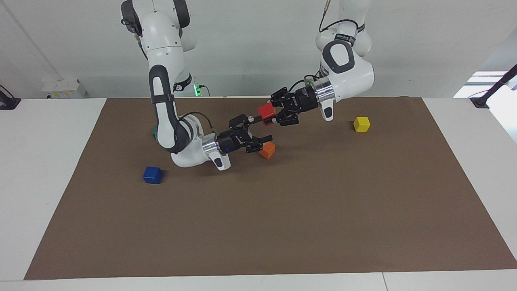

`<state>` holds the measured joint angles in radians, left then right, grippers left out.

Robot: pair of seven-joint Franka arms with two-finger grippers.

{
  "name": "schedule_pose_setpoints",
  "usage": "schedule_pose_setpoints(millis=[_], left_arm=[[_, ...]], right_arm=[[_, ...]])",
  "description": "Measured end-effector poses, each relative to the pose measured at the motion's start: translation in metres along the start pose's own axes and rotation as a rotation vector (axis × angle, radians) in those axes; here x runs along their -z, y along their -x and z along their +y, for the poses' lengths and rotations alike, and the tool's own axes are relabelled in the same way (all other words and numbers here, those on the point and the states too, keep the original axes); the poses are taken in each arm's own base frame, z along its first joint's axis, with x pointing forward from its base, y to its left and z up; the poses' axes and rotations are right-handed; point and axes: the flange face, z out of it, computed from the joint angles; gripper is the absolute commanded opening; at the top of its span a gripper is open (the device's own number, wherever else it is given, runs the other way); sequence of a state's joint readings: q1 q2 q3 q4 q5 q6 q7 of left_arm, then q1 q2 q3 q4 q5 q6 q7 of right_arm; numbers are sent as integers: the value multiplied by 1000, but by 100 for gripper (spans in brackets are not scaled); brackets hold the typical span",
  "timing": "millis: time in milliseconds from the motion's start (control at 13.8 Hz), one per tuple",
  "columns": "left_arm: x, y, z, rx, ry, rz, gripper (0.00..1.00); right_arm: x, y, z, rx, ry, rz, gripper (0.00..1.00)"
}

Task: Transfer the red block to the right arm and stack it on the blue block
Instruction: 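Close the right gripper on the red block's far side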

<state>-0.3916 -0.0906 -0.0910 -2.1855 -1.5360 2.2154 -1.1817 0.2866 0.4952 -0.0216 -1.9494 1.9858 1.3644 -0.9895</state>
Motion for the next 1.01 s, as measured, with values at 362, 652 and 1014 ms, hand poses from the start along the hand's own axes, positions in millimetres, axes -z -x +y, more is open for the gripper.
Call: schedule_pose_setpoints(millis=[362,652,1014], left_arm=[[0,0,0,0,0,0,0],[0,0,0,0,0,-1,0],[0,-4,2,8,3,3,0]], right_arm=[[0,5,0,-112,-23,-16,100],[-3,9,2,-142,-27,-24,100],[-6,13,3,-150,-28,-29,100]])
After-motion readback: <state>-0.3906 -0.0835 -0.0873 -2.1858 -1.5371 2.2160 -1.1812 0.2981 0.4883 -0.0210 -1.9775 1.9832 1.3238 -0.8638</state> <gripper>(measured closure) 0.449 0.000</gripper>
